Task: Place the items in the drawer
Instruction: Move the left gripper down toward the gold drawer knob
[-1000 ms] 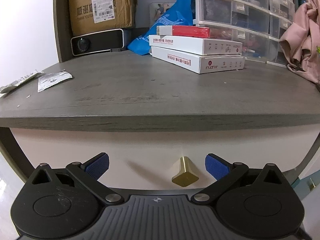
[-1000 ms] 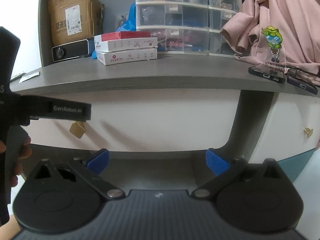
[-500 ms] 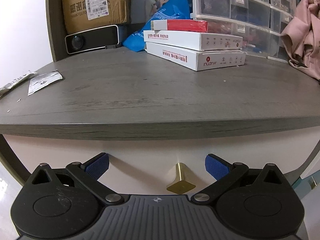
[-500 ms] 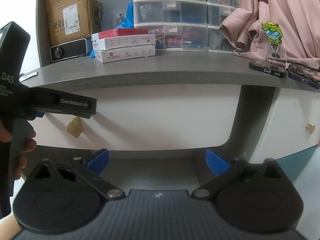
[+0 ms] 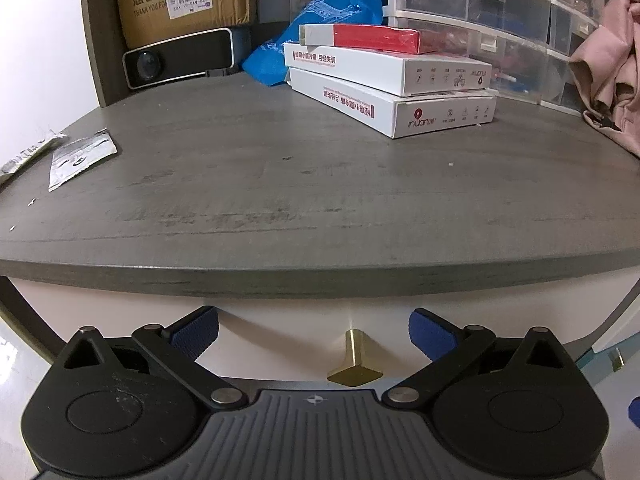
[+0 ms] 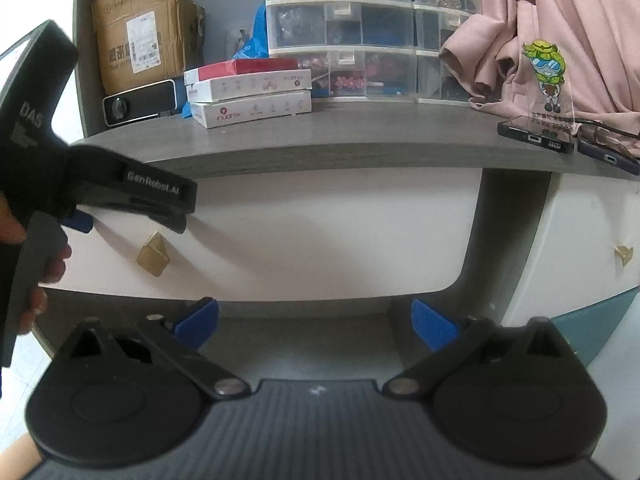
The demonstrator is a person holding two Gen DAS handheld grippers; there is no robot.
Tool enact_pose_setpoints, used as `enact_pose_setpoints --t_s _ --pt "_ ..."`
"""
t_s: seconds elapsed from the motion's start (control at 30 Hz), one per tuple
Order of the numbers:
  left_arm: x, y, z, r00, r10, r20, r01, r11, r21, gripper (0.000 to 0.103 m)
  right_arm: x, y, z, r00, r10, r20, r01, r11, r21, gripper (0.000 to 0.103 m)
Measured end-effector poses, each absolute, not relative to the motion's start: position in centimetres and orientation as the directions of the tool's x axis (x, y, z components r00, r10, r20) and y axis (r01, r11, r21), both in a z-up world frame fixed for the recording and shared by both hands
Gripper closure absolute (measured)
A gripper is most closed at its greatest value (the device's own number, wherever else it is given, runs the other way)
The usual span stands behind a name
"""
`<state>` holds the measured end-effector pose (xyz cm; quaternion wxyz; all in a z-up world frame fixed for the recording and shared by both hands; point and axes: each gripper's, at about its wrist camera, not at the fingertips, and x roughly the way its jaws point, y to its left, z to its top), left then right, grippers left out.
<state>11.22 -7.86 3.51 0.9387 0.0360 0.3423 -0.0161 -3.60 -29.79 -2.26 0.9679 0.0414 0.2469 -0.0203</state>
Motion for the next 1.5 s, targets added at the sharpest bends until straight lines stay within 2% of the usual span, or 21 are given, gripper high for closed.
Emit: enact_pose_setpoints --t_s 0.63,0.8,1.0,1.07,1.1,1.17,1.2,1.23,1.5 --pt "10.9 -9.1 3.7 0.770 -0.013 -0.638 0.054 0.997 0.046 0.001 -4.1 -30.3 -2.1 0.882 -0.021 -0.472 0.064 0.995 0.077 0.000" --pt "11.1 -9.2 3.3 0.751 -0.024 -0.660 0.056 0.998 0.028 0.008 -4.1 -30.3 -2.1 0.881 -0.020 -0.472 0.065 0.995 0.079 0.000" --pt "11.4 -9.4 3.0 0.734 -0.028 -0.678 0.056 0.998 0.019 0.010 -4.1 -30.6 -2.0 0.882 -0.023 -0.471 0.067 0.995 0.077 0.000" --pt "11.5 -9.4 3.1 0.726 -0.031 -0.686 0.056 0.998 0.014 0.014 -4.0 -30.7 -2.1 0.880 -0.027 -0.474 0.072 0.994 0.078 0.000" --pt "11.5 -9.5 3.1 0.719 -0.035 -0.694 0.055 0.998 0.007 0.021 -4.0 -30.7 -2.1 0.879 -0.028 -0.475 0.074 0.994 0.078 0.000" --pt "11.7 -9.5 2.7 0.692 -0.052 -0.720 0.055 0.998 -0.019 0.042 -4.0 -30.8 -2.1 0.881 -0.028 -0.473 0.074 0.994 0.079 0.000" --pt "11.9 -9.4 2.4 0.672 -0.053 -0.739 0.047 0.998 -0.028 0.063 -4.1 -30.8 -2.0 0.882 -0.027 -0.471 0.073 0.994 0.078 0.000" --pt "12.1 -9.3 2.2 0.658 -0.043 -0.751 0.039 0.999 -0.022 0.071 -4.1 -30.8 -1.9 0.883 -0.027 -0.469 0.071 0.994 0.077 0.000" --pt "13.0 -9.3 2.2 0.619 -0.035 -0.785 0.034 0.999 -0.017 0.072 -4.2 -31.0 -1.9 0.883 -0.030 -0.468 0.075 0.994 0.077 0.000"
